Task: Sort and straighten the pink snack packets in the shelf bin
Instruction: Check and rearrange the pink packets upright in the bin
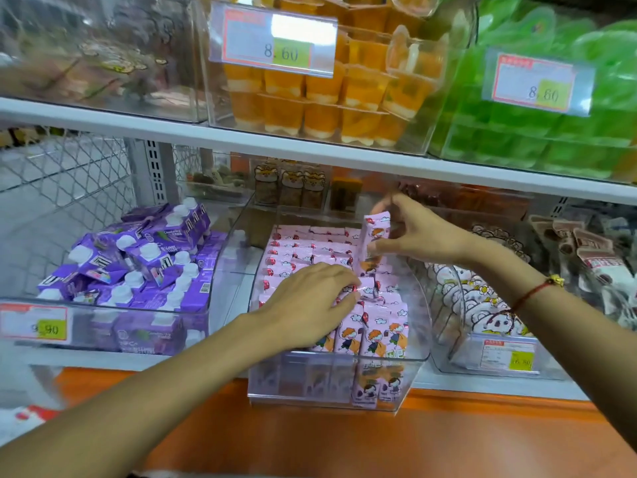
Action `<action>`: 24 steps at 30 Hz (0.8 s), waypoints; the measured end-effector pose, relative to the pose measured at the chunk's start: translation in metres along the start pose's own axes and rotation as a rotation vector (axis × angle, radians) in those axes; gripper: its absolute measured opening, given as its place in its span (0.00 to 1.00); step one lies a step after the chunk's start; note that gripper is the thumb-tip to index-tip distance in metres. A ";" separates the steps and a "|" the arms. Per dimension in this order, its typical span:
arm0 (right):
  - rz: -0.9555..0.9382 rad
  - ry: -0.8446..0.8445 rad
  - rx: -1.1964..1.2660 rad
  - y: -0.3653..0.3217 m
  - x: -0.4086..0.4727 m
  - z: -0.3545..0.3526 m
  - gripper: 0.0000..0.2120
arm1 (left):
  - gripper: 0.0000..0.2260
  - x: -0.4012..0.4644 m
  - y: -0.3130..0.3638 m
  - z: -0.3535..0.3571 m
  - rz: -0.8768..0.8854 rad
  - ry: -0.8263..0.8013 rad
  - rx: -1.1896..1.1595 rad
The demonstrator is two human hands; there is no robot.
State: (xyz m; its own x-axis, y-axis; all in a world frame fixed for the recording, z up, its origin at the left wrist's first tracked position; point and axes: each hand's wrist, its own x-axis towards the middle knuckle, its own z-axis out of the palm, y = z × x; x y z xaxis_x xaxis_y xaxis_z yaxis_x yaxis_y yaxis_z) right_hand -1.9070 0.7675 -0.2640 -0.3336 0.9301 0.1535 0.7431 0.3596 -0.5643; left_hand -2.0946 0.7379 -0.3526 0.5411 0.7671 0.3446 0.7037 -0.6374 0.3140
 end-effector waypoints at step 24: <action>-0.161 0.067 -0.748 0.006 -0.007 0.034 0.11 | 0.18 -0.010 0.008 -0.006 0.064 -0.063 0.096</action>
State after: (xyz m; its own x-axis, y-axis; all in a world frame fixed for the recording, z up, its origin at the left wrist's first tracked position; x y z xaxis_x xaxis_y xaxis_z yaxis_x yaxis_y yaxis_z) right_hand -1.9201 0.7605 -0.2960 -0.4525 0.8561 0.2497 0.8911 0.4231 0.1641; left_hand -2.0973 0.7245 -0.3481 0.6118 0.7302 0.3041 0.7062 -0.6774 0.2058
